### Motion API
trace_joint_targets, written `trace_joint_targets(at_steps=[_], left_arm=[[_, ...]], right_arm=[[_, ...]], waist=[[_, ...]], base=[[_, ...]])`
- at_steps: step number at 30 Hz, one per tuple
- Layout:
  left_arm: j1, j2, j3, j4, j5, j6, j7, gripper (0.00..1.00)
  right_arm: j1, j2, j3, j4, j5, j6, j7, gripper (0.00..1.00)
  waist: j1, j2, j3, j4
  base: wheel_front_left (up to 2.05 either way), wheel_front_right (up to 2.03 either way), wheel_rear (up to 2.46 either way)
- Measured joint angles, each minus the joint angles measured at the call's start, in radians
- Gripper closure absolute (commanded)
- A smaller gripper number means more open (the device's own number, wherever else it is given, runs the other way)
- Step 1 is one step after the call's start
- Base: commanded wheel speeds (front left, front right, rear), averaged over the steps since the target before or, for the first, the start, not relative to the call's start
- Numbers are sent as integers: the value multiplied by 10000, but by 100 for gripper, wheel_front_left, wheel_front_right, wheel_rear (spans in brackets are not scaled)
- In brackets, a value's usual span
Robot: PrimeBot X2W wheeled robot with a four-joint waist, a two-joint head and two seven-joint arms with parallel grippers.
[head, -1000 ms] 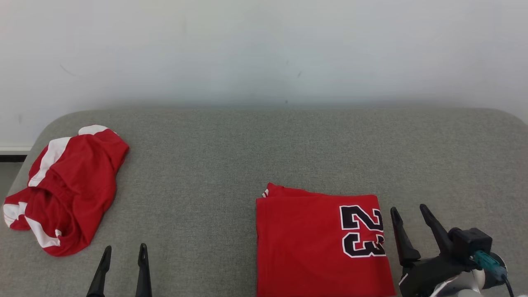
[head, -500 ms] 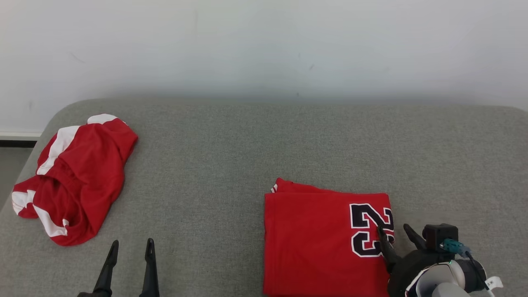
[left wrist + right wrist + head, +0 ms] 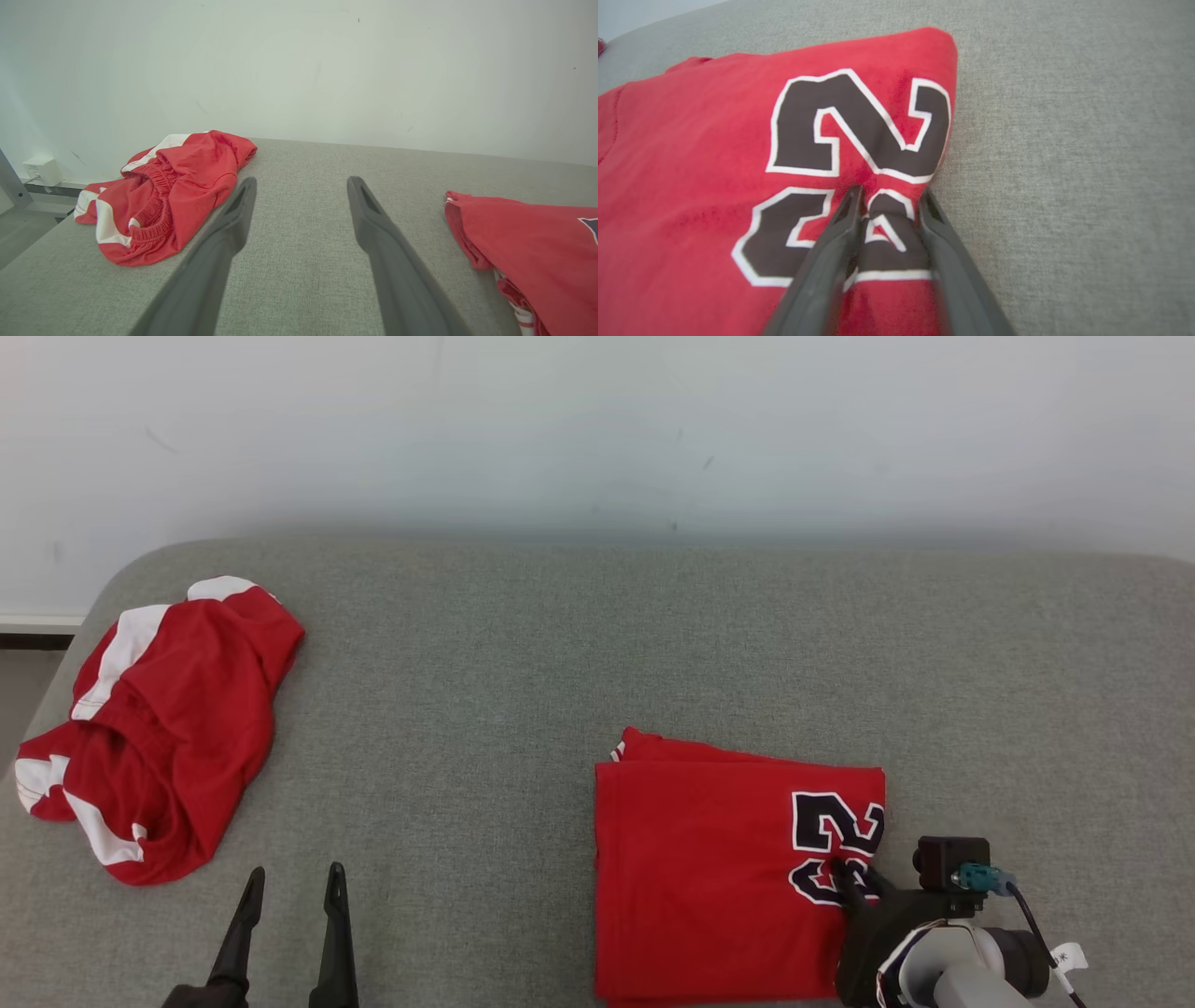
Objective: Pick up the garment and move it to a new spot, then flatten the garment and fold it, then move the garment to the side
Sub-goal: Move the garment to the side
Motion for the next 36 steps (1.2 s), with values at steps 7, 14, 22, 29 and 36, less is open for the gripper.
trace_joint_targets(at_steps=[7,14,22,29,36], left_arm=[[-171,2,54,-46,-121,-4,0,0],[-794,-6,-221,-349,-196,-4,0,0],[-1681,-4,-330,-920,-192,-56,0,0],[-2275,82,-236,-1482,144,-144,0,0],[-2712,570,-366,-1954,401,-192,0,0]], right_arm=[[-784,-192,600,36,525,0,56,100],[-2893,-974,1030,-148,679,0,165,100],[-4784,-2504,1532,-387,757,0,382,100],[-5800,-3931,1893,-673,1060,2,508,100],[-6559,-4895,1898,-790,1438,2,589,100]], waist=[[1,0,254,-59],[1,0,1000,-148],[2,1,2307,-265],[3,2,3498,-728],[4,2,4446,-1617]], base=[[0,0,0],[0,0,0],[0,0,0],[0,0,0],[0,0,0]])
